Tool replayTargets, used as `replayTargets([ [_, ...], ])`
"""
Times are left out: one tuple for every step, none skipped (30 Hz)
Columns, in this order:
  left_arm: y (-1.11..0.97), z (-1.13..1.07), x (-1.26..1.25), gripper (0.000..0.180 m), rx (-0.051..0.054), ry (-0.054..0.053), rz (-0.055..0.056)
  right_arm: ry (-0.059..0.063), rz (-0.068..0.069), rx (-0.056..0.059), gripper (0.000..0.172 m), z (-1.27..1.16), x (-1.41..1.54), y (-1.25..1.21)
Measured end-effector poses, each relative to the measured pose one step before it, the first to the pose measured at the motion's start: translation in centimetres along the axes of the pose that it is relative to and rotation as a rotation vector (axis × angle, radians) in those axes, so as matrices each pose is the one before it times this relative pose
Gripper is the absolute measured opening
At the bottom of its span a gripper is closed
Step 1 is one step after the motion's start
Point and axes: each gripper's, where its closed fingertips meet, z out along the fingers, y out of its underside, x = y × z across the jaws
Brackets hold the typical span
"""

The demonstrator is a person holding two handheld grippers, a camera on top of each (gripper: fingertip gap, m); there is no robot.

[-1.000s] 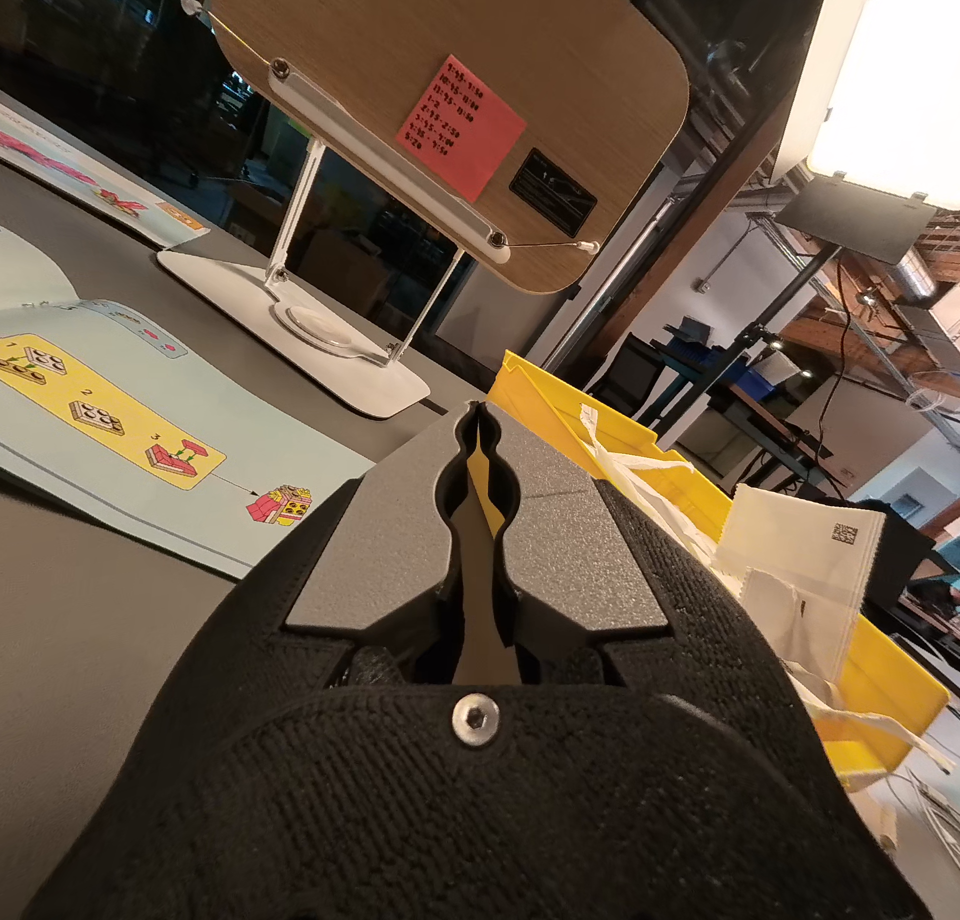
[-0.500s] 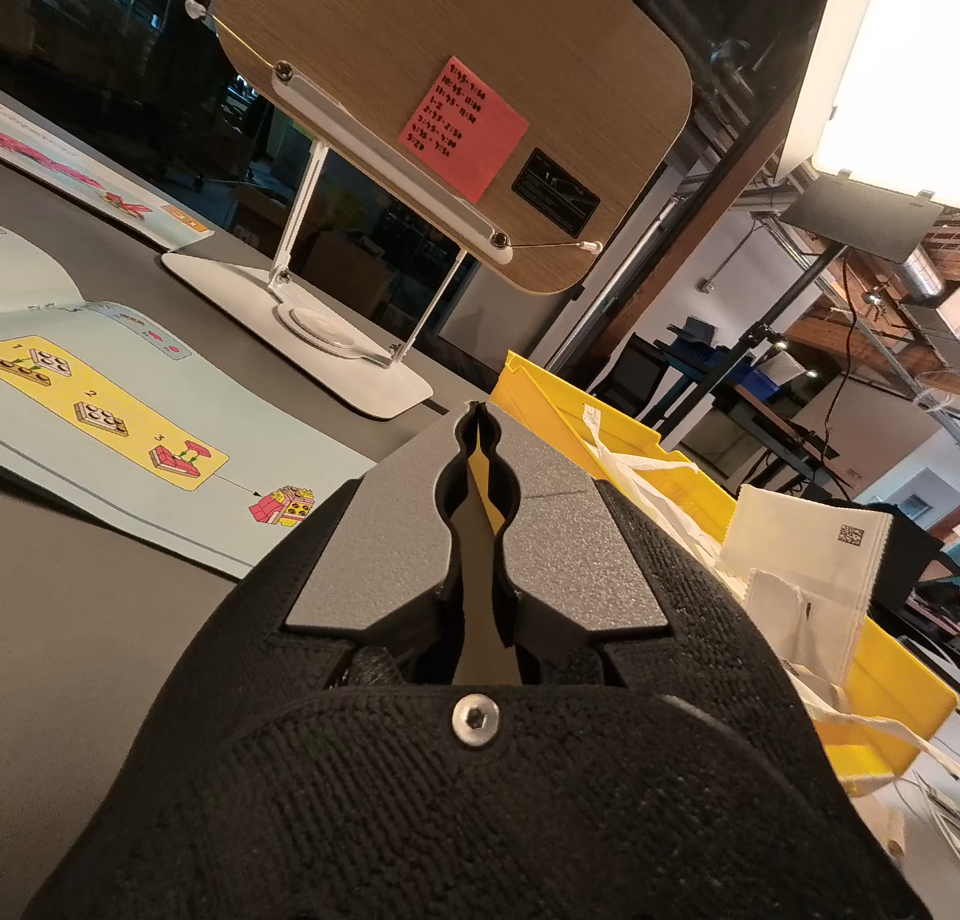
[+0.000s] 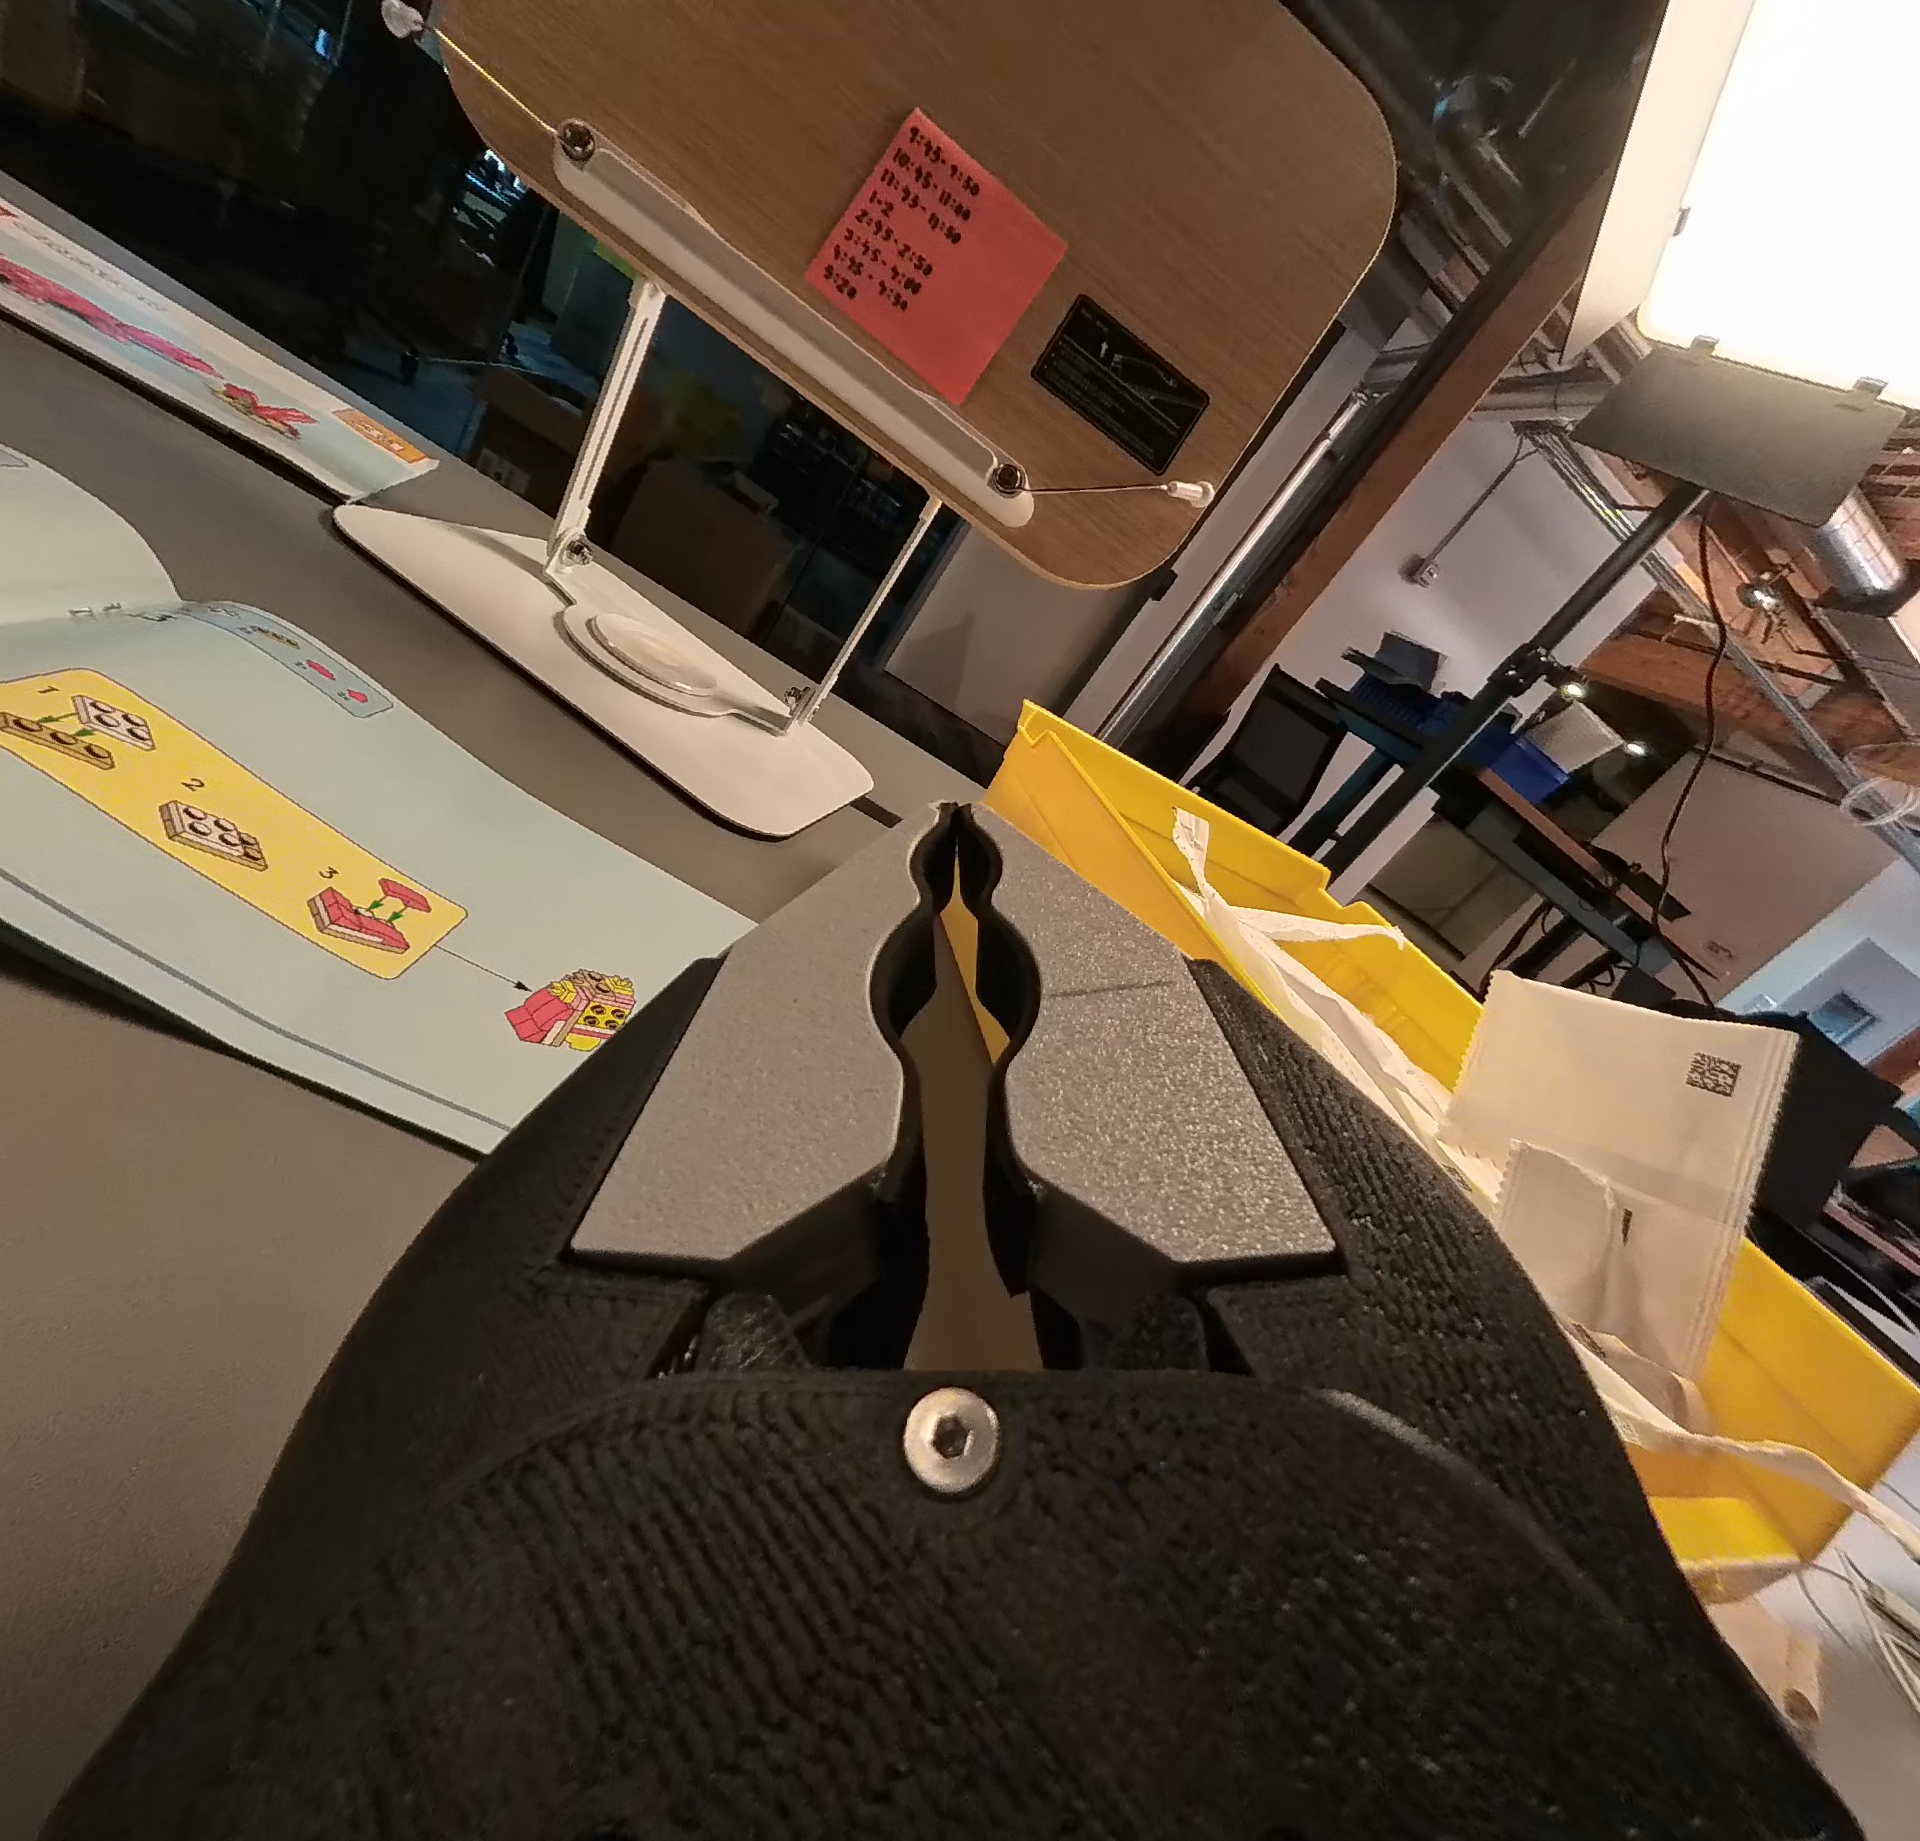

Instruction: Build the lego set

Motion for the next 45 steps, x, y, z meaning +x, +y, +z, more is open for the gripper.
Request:
replayTargets([
  [-0.086, 0.057, 0.108, 0.066, 0.0045, -0.0025, 0.0096, -0.0004, -0.0009, 0.0001, 0.000, 0.008, -0.021, -0.003],
  [-0.094, 0.061, 0.070, 0.064, 0.0028, -0.0037, 0.0092, -0.0006, -0.0007, 0.0002, 0.000, -0.004, -0.014, -0.010],
  [-0.174, 0.031, -0.016, 0.060, 0.0067, -0.0097, 0.0127, -0.0008, -0.0007, -0.0001, 0.000, 0.002, -0.020, 0.005],
  [-0.304, 0.014, -0.067, 0.054, 0.0142, -0.0140, 0.0175, -0.0007, -0.0008, -0.0003, 0.000, 0.006, -0.019, -0.005],
  [-0.457, 0.001, -0.198, 0.045, 0.0223, -0.0201, 0.0164, -0.0006, -0.0007, -0.0002, 0.000, 0.001, -0.016, 0.007],
  [-0.537, 0.052, -0.468, 0.032, 0.0254, -0.0315, 0.0010, -0.0003, -0.0007, -0.0001, 0.000, 0.003, -0.008, -0.003],
  [-0.446, 0.152, -0.582, 0.023, 0.0156, -0.0296, -0.0249, -0.0003, -0.0007, -0.0002, 0.000, 0.001, -0.012, 0.006],
  [-0.270, 0.254, -0.431, 0.018, 0.0019, -0.0106, -0.0455, -0.0002, -0.0006, -0.0003, 0.000, 0.002, -0.007, -0.001],
  [-0.253, 0.342, -0.223, 0.014, 0.0011, 0.0075, -0.0553, -0.0002, -0.0002, -0.0001, 0.000, 0.013, -0.007, -0.001],
  [-0.229, 0.387, -0.095, 0.012, 0.0018, 0.0177, -0.0534, -0.0004, 0.0003, -0.0001, 0.000, -0.005, 0.001, 0.007],
  [-0.137, 0.371, 0.188, 0.008, -0.0003, 0.0333, -0.0417, -0.0002, 0.0005, -0.0004, 0.000, 0.006, -0.004, 0.010],
  [0.002, 0.364, 0.290, 0.006, -0.0087, 0.0375, -0.0341, 0.0001, 0.0004, -0.0001, 0.000, -0.005, 0.006, 0.006],
  [0.106, 0.325, 0.080, 0.006, -0.0144, 0.0191, -0.0229, 0.0000, 0.0002, 0.0004, 0.000, -0.001, 0.005, -0.001],
  [0.159, 0.299, -0.155, 0.007, -0.0161, -0.0040, -0.0086, -0.0004, 0.0001, 0.0003, 0.000, -0.007, -0.009, -0.007],
  [0.167, 0.234, -0.226, 0.007, -0.0154, -0.0133, -0.0004, -0.0004, 0.0000, 0.0001, 0.000, 0.001, -0.005, -0.002],
  [0.136, 0.188, -0.130, 0.007, -0.0132, -0.0086, -0.0027, -0.0004, 0.0000, 0.0004, 0.000, 0.003, -0.006, -0.006],
  [-0.171, 0.046, -0.100, 0.006, 0.0056, -0.0061, -0.0090, -0.0006, 0.0000, 0.0005, 0.000, -0.005, -0.011, -0.010],
  [-0.213, -0.027, -0.176, 0.008, 0.0074, -0.0083, -0.0149, -0.0007, 0.0002, 0.0002, 0.000, 0.011, -0.009, 0.000],
  [-0.097, -0.007, -0.301, 0.009, 0.0014, -0.0151, -0.0148, -0.0008, 0.0004, 0.0003, 0.000, -0.002, -0.006, 0.001],
  [-0.059, 0.022, -0.378, 0.010, -0.0003, -0.0200, -0.0098, -0.0007, 0.0004, 0.0003, 0.000, 0.012, -0.004, -0.009],
  [-0.026, 0.040, -0.270, 0.010, -0.0002, -0.0133, -0.0056, -0.0007, 0.0003, 0.0002, 0.000, 0.001, -0.011, -0.003],
  [-0.119, 0.013, -0.028, 0.011, 0.0050, 0.0021, -0.0038, -0.0004, 0.0001, 0.0004, 0.000, -0.001, 0.001, -0.001],
  [-0.046, 0.008, 0.025, 0.012, -0.0004, 0.0049, -0.0034, -0.0003, 0.0002, 0.0006, 0.000, -0.005, -0.008, -0.011],
  [-0.054, 0.005, 0.053, 0.015, -0.0001, 0.0044, 0.0032, -0.0003, 0.0005, 0.0005, 0.000, -0.009, -0.002, -0.006],
  [-0.081, 0.017, 0.120, 0.018, 0.0030, 0.0069, 0.0104, 0.0001, 0.0004, 0.0004, 0.000, 0.000, 0.012, -0.008],
  [-0.091, 0.030, -0.007, 0.018, 0.0034, -0.0019, 0.0068, -0.0001, 0.0005, 0.0004, 0.000, -0.010, 0.001, -0.004],
  [-0.114, 0.044, -0.055, 0.018, 0.0038, -0.0042, 0.0002, -0.0004, 0.0005, 0.0005, 0.000, 0.003, -0.010, -0.007],
  [-0.140, 0.044, 0.021, 0.018, 0.0045, -0.0003, -0.0023, -0.0002, 0.0003, 0.0004, 0.000, 0.000, 0.009, -0.010],
  [-0.119, 0.046, 0.011, 0.018, 0.0031, -0.0025, -0.0021, 0.0000, 0.0005, 0.0007, 0.000, -0.008, 0.002, -0.009],
  [-0.063, 0.032, -0.024, 0.017, -0.0005, -0.0067, 0.0016, 0.0000, 0.0011, 0.0009, 0.000, 0.003, 0.006, -0.016],
  [0.018, 0.026, -0.047, 0.017, -0.0059, -0.0125, 0.0095, -0.0001, 0.0014, 0.0008, 0.000, -0.010, 0.007, -0.014],
  [0.114, 0.004, -0.019, 0.017, -0.0107, -0.0169, 0.0216, -0.0003, 0.0011, 0.0008, 0.000, -0.008, -0.006, -0.010],
  [0.133, 0.012, 0.084, 0.017, -0.0098, -0.0173, 0.0359, 0.0000, 0.0005, 0.0007, 0.000, -0.007, 0.006, -0.017],
  [0.066, -0.011, 0.206, 0.014, -0.0029, -0.0097, 0.0334, 0.0002, 0.0009, 0.0006, 0.000, -0.013, 0.010, -0.002],
  [-0.024, 0.030, 0.286, 0.008, 0.0026, 0.0003, 0.0166, 0.0002, 0.0019, 0.0007, 0.000, -0.002, 0.010, -0.009],
  [-0.041, 0.024, 0.162, 0.005, 0.0053, -0.0052, 0.0126, 0.0000, 0.0026, 0.0011, 0.000, -0.006, 0.024, -0.013],
  [-0.016, 0.015, 0.078, 0.003, 0.0066, -0.0049, 0.0052, -0.0003, 0.0032, 0.0010, 0.000, -0.008, 0.010, -0.004],
  [-0.009, -0.007, 0.025, 0.002, 0.0074, -0.0024, -0.0072, -0.0005, 0.0036, 0.0011, 0.000, 0.002, 0.012, -0.010],
  [0.005, -0.006, -0.008, 0.002, 0.0071, 0.0003, -0.0145, -0.0008, 0.0035, 0.0016, 0.000, -0.003, 0.006, -0.021],
  [-0.010, -0.012, 0.029, 0.004, 0.0070, 0.0051, -0.0155, -0.0011, 0.0034, 0.0018, 0.000, -0.001, 0.003, -0.024],
  [-0.048, -0.021, 0.152, 0.013, 0.0089, 0.0145, -0.0165, -0.0014, 0.0034, 0.0019, 0.000, -0.006, -0.012, -0.033],
  [-0.109, 0.008, 0.127, 0.023, 0.0097, 0.0121, -0.0197, -0.0015, 0.0031, 0.0021, 0.000, -0.009, -0.004, -0.031],
  [-0.097, 0.028, -0.042, 0.028, 0.0071, -0.0012, -0.0132, -0.0012, 0.0029, 0.0022, 0.000, -0.014, -0.014, -0.033],
  [-0.023, 0.033, -0.193, 0.029, 0.0023, -0.0144, 0.0008, -0.0011, 0.0038, 0.0026, 0.000, -0.022, 0.011, -0.034],
  [-0.052, 0.013, -0.036, 0.029, 0.0032, -0.0037, 0.0059, -0.0011, 0.0050, 0.0027, 0.000, -0.012, 0.009, -0.040],
])
